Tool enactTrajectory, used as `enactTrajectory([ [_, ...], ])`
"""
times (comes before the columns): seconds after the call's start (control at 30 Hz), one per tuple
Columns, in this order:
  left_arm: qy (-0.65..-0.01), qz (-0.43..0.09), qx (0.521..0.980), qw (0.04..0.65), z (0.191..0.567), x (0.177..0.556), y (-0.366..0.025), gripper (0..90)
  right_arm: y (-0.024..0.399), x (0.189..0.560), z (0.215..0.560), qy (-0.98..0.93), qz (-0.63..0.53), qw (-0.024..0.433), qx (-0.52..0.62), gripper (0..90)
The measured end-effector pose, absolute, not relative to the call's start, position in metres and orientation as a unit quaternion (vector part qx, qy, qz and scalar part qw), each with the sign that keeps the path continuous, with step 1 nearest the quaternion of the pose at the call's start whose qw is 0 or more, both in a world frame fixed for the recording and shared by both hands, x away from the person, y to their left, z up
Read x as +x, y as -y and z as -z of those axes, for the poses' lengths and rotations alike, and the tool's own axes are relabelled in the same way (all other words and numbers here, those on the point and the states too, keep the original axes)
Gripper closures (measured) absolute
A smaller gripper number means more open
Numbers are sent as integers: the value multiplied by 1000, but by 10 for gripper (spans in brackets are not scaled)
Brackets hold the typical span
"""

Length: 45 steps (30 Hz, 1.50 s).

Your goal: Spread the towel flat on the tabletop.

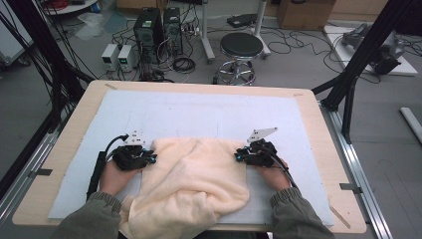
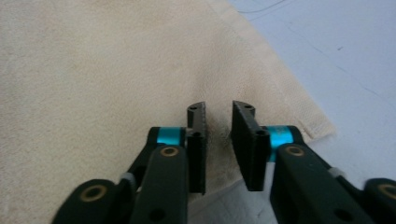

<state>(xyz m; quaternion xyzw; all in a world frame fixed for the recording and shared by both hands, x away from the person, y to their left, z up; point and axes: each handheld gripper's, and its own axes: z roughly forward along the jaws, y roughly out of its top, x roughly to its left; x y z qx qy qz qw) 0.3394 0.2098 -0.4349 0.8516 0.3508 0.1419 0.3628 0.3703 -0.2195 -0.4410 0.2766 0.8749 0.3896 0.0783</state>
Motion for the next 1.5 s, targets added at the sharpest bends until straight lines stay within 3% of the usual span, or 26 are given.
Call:
enactTrajectory([
  [0.17, -349, -136, 857, 354, 430, 337, -210, 840, 215, 370, 434, -886, -383, 41, 260, 861],
  [0.37, -369, -152, 841, 365, 421, 351, -217, 848, 215, 370, 405, -887, -396, 46, 232, 868],
  [0.53, -400, -177, 804, 404, 388, 394, -221, 853, 221, 405, 378, -880, -398, 77, 249, 873],
  [0.6, -411, -195, 781, 429, 365, 422, -221, 851, 226, 429, 359, -867, -406, 109, 266, 874],
  [0.67, -417, -241, 763, 431, 341, 444, -215, 771, 230, 454, 338, -844, -418, 148, 303, 842],
  [0.73, -428, -247, 758, 426, 330, 455, -207, 485, 231, 468, 329, -826, -415, 175, 338, 578],
  [0.77, -417, -243, 768, 420, 329, 455, -206, 467, 231, 472, 330, -823, -416, 162, 352, 573],
  [1.03, -385, -207, 803, 407, 357, 419, -214, 470, 232, 437, 362, -848, -408, 103, 321, 504],
  [1.43, -320, -193, 810, 452, 374, 331, -209, 416, 229, 357, 367, -857, -432, 106, 261, 474],
  [1.5, -309, -187, 814, 454, 376, 318, -208, 405, 227, 349, 369, -866, -415, 90, 263, 440],
])
